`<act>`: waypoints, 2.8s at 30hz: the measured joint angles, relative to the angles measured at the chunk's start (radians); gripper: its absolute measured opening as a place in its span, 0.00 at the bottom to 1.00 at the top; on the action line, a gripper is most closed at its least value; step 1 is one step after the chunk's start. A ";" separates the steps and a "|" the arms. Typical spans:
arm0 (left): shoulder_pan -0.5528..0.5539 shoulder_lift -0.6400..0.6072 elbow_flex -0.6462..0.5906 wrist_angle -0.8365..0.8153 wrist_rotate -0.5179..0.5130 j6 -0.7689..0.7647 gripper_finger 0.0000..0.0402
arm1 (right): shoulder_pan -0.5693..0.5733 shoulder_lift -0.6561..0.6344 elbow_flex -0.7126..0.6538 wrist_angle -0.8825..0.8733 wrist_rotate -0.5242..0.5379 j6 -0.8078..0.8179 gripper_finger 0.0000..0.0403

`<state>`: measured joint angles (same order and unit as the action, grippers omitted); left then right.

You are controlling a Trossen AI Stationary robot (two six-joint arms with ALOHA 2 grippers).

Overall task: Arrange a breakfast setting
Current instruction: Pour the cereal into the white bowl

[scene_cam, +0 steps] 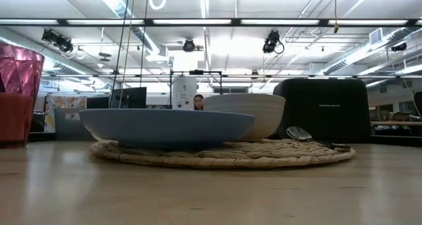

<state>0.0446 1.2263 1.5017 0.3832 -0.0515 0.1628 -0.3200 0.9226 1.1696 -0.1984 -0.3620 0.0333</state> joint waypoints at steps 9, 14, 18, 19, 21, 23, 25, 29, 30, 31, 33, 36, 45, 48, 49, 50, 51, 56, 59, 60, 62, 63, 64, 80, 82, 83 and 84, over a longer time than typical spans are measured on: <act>0.001 0.003 -0.002 0.006 -0.039 -0.073 0.15 | 0.198 0.124 -0.134 0.524 0.197 0.043 0.87; 0.001 0.003 -0.002 0.033 -0.034 -0.075 0.15 | 0.235 0.178 -0.134 0.622 0.218 0.050 0.94; 0.001 0.002 -0.002 0.036 -0.034 -0.105 0.15 | 0.238 0.206 -0.134 0.707 0.286 0.050 0.98; 0.001 0.002 -0.002 0.034 -0.035 -0.104 0.15 | 0.238 0.211 -0.134 0.723 0.299 0.050 0.98; 0.001 0.004 -0.002 0.038 -0.036 -0.104 0.15 | 0.237 0.224 -0.134 0.768 0.315 0.050 0.99; 0.001 0.004 -0.002 0.039 -0.036 -0.107 0.15 | 0.238 0.237 -0.134 0.822 0.317 0.045 0.99; 0.003 0.004 -0.002 0.038 -0.047 -0.104 0.15 | 0.238 0.246 -0.134 0.871 0.317 0.036 0.99; 0.003 0.022 -0.002 0.036 -0.053 -0.102 0.15 | 0.238 0.270 -0.131 0.969 0.317 0.018 0.99; 0.003 0.033 -0.002 0.036 -0.054 -0.102 0.15 | 0.238 0.275 -0.127 0.977 0.317 0.019 0.99; 0.003 0.045 -0.002 0.054 -0.055 -0.100 0.15 | 0.237 0.282 -0.122 0.988 0.317 0.019 0.99; 0.003 0.062 -0.002 0.062 -0.056 -0.101 0.15 | 0.236 0.292 -0.115 0.998 0.317 0.019 0.99; 0.003 0.091 -0.001 0.111 -0.054 -0.100 0.15 | 0.231 0.309 -0.101 1.004 0.317 0.032 0.99; 0.003 0.126 0.001 0.141 -0.071 -0.117 0.20 | 0.231 0.310 -0.092 1.021 0.321 0.045 0.79; 0.003 0.126 0.002 0.129 -0.082 -0.156 0.26 | 0.231 0.310 -0.092 1.027 0.322 0.044 0.72; 0.003 0.126 0.002 0.121 -0.083 -0.158 0.28 | 0.231 0.310 -0.092 1.027 0.323 0.041 0.72; 0.003 0.126 0.002 0.114 -0.085 -0.159 0.31 | 0.231 0.310 -0.092 1.027 0.323 0.039 0.72; 0.002 0.126 0.002 0.105 -0.086 -0.160 0.35 | 0.231 0.310 -0.092 1.027 0.323 0.039 0.72; -0.023 0.101 -0.001 0.019 -0.089 -0.153 0.54 | 0.239 0.296 -0.093 1.019 0.322 0.031 0.72; -0.053 0.059 -0.003 -0.103 -0.087 -0.154 0.63 | 0.250 0.273 -0.093 0.991 0.319 0.024 0.72; -0.066 0.039 -0.004 -0.161 -0.087 -0.155 0.66 | 0.255 0.262 -0.093 0.978 0.319 0.019 0.72; -0.094 0.003 -0.003 -0.266 -0.088 -0.173 0.70 | 0.261 0.238 -0.104 0.971 0.320 0.018 0.72; -0.110 -0.017 -0.003 -0.336 -0.088 -0.192 0.71 | 0.263 0.226 -0.116 0.970 0.327 0.017 0.72; -0.127 -0.035 -0.003 -0.404 -0.088 -0.216 0.72 | 0.264 0.210 -0.131 0.966 0.334 0.016 0.72; -0.354 -0.096 -0.004 -1.120 -0.334 -0.699 0.73 | 0.290 -0.243 -0.413 0.452 0.415 0.131 0.72; -0.369 -0.096 -0.004 -1.152 -0.384 -0.759 0.73 | 0.293 -0.312 -0.439 0.378 0.425 0.143 0.72; -0.376 -0.096 -0.004 -1.165 -0.412 -0.782 0.73 | 0.293 -0.347 -0.447 0.341 0.426 0.150 0.72; -0.384 -0.094 -0.004 -1.177 -0.443 -0.804 0.73 | 0.293 -0.382 -0.454 0.301 0.429 0.153 0.72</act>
<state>-0.3389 1.1320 1.4979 -0.7936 -0.4943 -0.6414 -0.0273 0.5410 0.7153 0.1028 0.0665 0.1867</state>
